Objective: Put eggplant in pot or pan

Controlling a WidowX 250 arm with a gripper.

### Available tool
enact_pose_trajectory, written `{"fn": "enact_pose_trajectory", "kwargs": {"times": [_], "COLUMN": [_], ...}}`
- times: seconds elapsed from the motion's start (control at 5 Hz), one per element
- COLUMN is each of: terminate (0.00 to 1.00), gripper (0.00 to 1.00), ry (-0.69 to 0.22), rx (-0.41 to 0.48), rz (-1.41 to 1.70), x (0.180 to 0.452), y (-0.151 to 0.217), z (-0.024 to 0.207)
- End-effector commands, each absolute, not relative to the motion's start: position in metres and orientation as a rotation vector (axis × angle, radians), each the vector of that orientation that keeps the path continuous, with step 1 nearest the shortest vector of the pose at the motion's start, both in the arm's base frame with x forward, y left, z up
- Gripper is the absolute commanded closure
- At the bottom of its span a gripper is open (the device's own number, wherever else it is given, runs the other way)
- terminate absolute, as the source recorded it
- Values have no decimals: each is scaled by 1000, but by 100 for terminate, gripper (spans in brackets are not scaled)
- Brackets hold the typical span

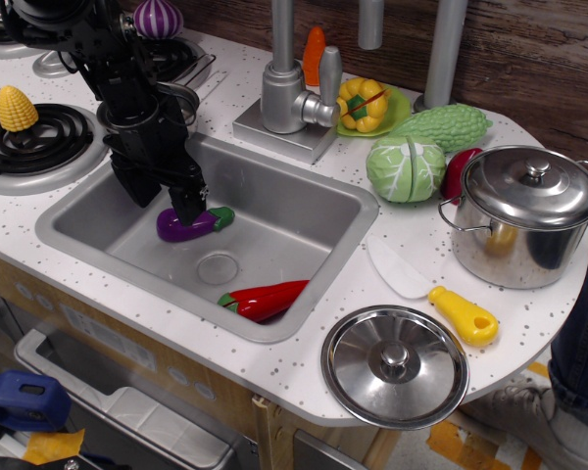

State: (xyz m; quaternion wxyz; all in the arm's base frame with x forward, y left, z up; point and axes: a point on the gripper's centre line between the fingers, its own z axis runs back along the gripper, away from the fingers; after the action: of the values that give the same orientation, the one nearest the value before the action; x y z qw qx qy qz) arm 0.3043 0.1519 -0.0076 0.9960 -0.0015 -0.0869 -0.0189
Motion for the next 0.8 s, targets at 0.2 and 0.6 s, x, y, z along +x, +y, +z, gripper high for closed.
{"fn": "enact_pose_trajectory", "kwargs": {"times": [0.2, 0.6], "terminate": [0, 0], "gripper": [0, 0], "ry": [-183, -250], "rx": [56, 103], "rz": [-177, -359], "x": [314, 333], "y": [153, 154], "z": [-10, -19]}}
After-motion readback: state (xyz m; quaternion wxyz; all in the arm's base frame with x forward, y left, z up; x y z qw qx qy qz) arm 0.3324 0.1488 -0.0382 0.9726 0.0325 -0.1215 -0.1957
